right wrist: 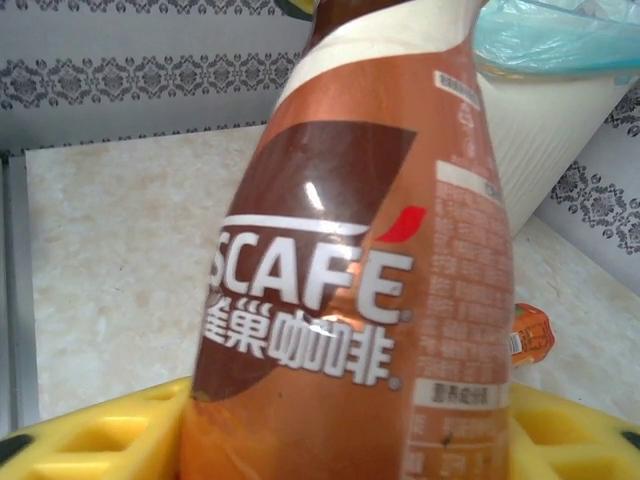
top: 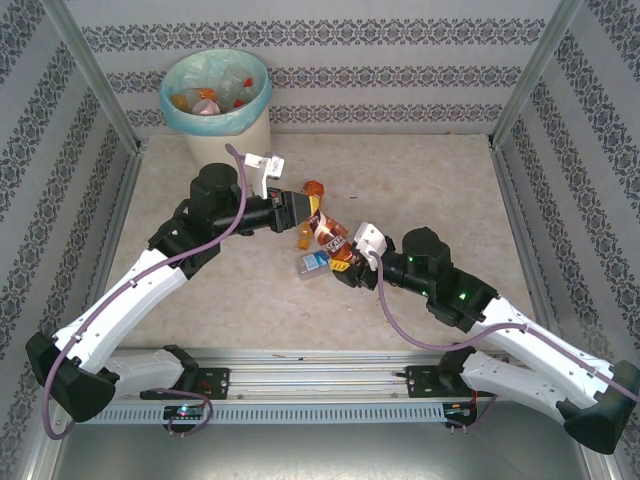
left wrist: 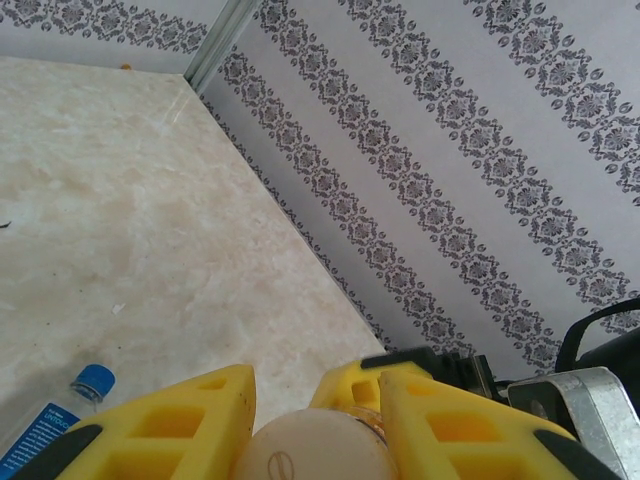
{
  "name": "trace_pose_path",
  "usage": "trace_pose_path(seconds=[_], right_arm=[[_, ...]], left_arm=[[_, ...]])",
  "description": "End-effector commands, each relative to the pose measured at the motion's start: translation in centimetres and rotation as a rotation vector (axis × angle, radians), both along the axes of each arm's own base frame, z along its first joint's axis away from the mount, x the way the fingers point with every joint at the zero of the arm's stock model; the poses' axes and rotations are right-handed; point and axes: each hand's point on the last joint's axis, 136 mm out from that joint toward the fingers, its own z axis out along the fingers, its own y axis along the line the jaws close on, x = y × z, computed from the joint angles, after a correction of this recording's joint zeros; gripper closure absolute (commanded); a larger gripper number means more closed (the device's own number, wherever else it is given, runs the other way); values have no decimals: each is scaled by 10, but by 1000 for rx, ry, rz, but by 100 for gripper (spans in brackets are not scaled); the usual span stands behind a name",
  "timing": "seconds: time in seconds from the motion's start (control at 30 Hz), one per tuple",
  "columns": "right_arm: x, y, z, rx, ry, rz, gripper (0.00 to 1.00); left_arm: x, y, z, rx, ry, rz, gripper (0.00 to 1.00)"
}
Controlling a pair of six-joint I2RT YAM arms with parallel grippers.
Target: Put the plastic bottles in the bin
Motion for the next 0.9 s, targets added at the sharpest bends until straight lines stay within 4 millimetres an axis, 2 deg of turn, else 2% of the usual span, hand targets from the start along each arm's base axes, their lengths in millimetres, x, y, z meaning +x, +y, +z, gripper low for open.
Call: trace_pose_path(seconds=[0.0, 0.1, 0.2, 0.33, 0.43, 0.6, 0.7, 0.87], right_arm=[[11, -3, -4, 16, -16, -57, 19], [26, -7, 4, 37, -55, -136, 3], [35, -11, 15, 57, -82, -189, 2], [40, -13, 18, 63, -90, -222, 2], [44, -16, 14, 67, -72, -256, 2], [45, -14, -2, 64, -27, -261, 2], [46, -9, -12, 51, -10, -250, 2], [50, -3, -19, 30, 22, -250, 2]], left_arm=[[8, 14, 31, -32, -117, 69, 99], [22, 29, 41, 15, -170, 158, 100], [42, 48, 50, 50, -211, 274, 100], [67, 73, 62, 79, -250, 395, 100], [84, 91, 79, 96, -297, 474, 100], [111, 127, 126, 118, -423, 607, 100], [129, 155, 147, 169, -474, 714, 100], [164, 197, 157, 225, -485, 827, 100]])
